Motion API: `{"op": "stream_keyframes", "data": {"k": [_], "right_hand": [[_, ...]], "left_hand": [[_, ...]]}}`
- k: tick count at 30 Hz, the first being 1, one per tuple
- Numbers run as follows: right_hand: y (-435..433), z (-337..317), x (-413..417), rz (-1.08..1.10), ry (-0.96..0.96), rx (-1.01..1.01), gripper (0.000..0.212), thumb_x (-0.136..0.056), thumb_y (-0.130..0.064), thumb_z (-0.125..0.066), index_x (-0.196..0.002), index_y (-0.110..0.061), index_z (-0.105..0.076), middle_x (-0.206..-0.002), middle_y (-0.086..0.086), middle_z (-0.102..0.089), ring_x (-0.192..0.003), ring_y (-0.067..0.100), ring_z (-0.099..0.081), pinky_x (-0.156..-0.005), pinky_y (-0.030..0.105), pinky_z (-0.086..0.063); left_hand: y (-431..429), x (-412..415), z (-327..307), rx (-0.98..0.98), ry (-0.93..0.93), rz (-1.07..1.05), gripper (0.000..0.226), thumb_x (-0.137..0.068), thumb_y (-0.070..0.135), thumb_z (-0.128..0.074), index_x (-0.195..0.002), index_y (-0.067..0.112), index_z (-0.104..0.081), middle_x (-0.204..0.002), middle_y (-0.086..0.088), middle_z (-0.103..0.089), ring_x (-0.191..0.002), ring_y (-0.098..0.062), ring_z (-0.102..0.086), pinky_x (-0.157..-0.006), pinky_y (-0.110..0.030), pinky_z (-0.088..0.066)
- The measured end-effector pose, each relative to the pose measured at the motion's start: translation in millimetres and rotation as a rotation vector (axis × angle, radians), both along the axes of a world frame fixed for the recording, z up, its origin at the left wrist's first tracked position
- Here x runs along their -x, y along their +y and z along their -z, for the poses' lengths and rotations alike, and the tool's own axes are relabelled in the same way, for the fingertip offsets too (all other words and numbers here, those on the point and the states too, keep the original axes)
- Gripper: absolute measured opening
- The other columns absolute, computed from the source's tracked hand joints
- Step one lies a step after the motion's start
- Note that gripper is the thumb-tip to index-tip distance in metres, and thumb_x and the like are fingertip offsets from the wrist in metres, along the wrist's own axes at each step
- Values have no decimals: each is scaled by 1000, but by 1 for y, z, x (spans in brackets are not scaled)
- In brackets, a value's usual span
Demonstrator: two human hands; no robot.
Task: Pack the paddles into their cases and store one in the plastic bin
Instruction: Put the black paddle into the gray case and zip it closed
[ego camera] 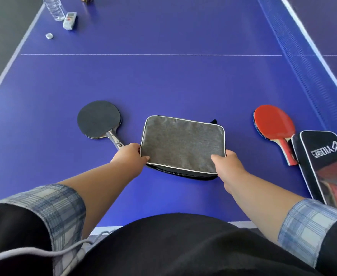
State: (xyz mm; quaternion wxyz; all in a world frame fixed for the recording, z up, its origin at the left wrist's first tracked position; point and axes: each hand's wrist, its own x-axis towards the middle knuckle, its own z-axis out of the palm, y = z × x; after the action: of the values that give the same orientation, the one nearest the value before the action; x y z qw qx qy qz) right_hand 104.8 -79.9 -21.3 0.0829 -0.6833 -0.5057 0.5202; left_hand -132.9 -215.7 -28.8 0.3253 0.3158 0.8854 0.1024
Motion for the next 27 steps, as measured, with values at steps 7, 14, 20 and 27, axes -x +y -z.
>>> {"op": "stream_keyframes", "data": {"k": [7, 14, 20, 27], "right_hand": [[-1, 3, -88, -94, -37, 12, 20, -89, -22, -51, -109, -24, -55, -81, 5, -56, -65, 19, -46, -56, 30, -36], [-11, 10, -118, -240, -15, 29, 22, -87, -25, -52, -108, -20, -58, -83, 3, -57, -70, 20, -48, -61, 32, -38], [-6, -2, -120, -151, 91, 19, 11, -86, -26, -50, -94, -25, -58, -83, 3, -59, -68, 20, -49, -69, 43, -57], [5, -16, -104, 42, 280, -36, 47, -92, -46, -52, -136, -33, -45, -105, -9, -59, -89, 15, -66, -86, 41, -56]], "left_hand": [[-22, -101, 17, 114, -67, -45, 29, -91, 34, -66, -114, 16, -63, -89, 0, -63, -70, -18, -57, -52, -27, -39], [-42, -155, 11, 165, -117, -196, 33, -90, 34, -63, -115, 12, -57, -91, -6, -61, -61, -17, -56, -48, -26, -40], [-39, -167, -21, -71, -155, -399, 78, -85, 51, -68, -147, 20, -33, -128, -3, -57, -87, -22, -57, -66, -33, -48], [-33, -166, -48, -337, -85, -483, 68, -87, 64, -56, -144, 32, -37, -110, 10, -63, -86, -12, -62, -59, -28, -44]]}}
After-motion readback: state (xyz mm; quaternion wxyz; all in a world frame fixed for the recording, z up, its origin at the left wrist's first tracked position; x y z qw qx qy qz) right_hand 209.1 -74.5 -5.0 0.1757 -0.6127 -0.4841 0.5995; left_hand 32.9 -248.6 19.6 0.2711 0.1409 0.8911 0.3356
